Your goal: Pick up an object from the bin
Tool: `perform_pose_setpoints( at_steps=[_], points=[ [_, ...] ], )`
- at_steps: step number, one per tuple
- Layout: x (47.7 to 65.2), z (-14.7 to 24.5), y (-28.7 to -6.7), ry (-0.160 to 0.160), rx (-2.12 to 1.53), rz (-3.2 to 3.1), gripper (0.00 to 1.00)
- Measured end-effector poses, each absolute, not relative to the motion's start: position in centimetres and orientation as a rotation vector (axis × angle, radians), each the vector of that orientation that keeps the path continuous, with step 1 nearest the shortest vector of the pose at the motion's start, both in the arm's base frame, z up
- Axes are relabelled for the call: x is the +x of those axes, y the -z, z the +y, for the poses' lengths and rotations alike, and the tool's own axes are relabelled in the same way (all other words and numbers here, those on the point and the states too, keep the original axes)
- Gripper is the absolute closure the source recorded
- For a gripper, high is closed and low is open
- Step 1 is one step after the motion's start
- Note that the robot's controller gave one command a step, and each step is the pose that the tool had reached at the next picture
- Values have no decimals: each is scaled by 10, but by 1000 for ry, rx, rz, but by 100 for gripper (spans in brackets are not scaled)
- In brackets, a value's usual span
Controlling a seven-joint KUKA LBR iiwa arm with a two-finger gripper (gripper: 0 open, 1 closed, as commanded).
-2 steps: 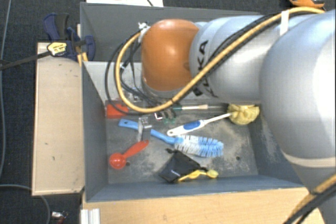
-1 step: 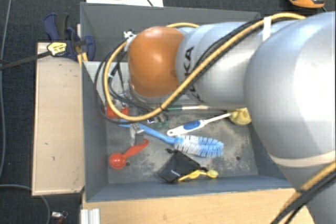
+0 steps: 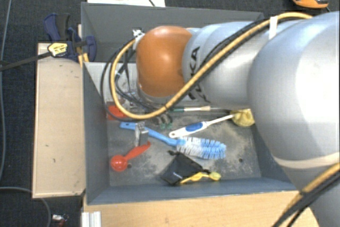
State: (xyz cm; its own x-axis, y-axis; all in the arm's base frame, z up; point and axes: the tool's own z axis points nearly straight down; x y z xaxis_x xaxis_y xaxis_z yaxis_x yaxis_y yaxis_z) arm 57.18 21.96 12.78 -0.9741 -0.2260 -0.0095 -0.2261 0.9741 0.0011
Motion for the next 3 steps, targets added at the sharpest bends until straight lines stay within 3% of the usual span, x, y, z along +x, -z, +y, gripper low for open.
perform_pose_setpoints(
  at_steps=[1, 2, 3],
  points=[
    [561, 170, -144, -6, -685, 3049, 0],
    [585, 189, -144, -9, -425, 3098, 0],
    [572, 154, -130, -2, -1214, 2877, 0]
  ],
)
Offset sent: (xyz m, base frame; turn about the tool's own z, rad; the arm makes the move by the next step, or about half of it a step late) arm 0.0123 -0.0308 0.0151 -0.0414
